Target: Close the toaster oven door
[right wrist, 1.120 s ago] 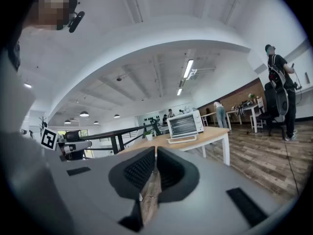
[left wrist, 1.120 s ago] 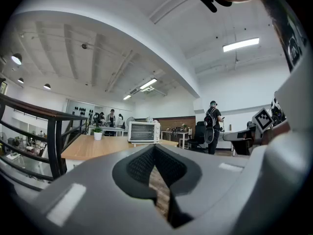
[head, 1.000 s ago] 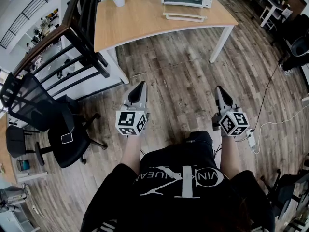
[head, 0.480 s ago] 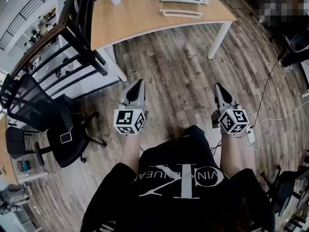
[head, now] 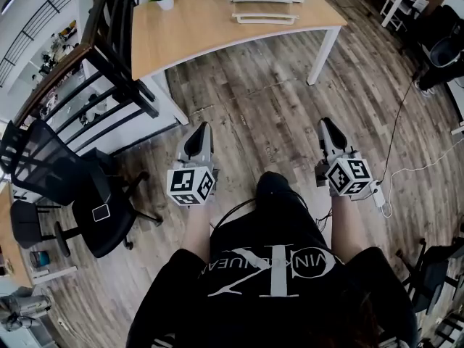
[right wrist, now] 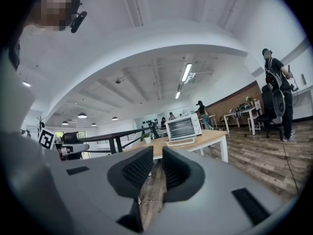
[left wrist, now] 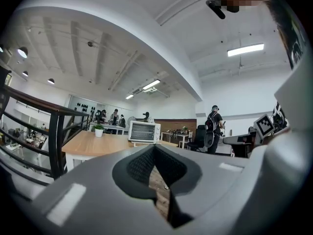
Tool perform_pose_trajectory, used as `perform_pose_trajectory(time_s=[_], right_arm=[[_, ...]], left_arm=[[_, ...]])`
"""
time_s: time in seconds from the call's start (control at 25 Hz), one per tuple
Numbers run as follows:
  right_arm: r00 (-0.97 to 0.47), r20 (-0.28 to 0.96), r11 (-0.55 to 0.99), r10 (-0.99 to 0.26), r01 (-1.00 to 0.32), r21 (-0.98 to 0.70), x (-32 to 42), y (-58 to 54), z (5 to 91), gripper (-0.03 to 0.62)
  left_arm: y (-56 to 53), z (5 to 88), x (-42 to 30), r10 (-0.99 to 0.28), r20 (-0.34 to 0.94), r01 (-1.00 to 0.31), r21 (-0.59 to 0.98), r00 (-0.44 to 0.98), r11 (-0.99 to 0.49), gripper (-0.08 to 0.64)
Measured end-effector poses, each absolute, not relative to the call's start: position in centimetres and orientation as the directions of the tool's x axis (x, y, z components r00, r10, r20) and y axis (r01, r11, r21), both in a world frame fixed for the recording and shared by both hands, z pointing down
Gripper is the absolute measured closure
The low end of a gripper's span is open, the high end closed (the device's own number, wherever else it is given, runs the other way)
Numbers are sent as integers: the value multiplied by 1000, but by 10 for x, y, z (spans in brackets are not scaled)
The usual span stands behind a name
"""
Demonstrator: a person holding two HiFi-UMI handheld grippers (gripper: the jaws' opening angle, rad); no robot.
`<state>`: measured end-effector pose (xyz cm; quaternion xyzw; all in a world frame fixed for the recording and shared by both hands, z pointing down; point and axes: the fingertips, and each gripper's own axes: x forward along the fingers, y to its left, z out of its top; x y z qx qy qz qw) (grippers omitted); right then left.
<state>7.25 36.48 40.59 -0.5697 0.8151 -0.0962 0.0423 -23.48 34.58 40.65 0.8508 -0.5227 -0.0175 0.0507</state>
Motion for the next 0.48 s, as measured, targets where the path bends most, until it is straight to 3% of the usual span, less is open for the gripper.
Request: perform_pose_trajectory(time_s=[0.48], right_arm=[[-340, 43, 324, -939, -922, -214, 77, 314, 414, 519]], left_arm=[[300, 426, -230, -885, 77, -886, 111, 460, -451, 549]])
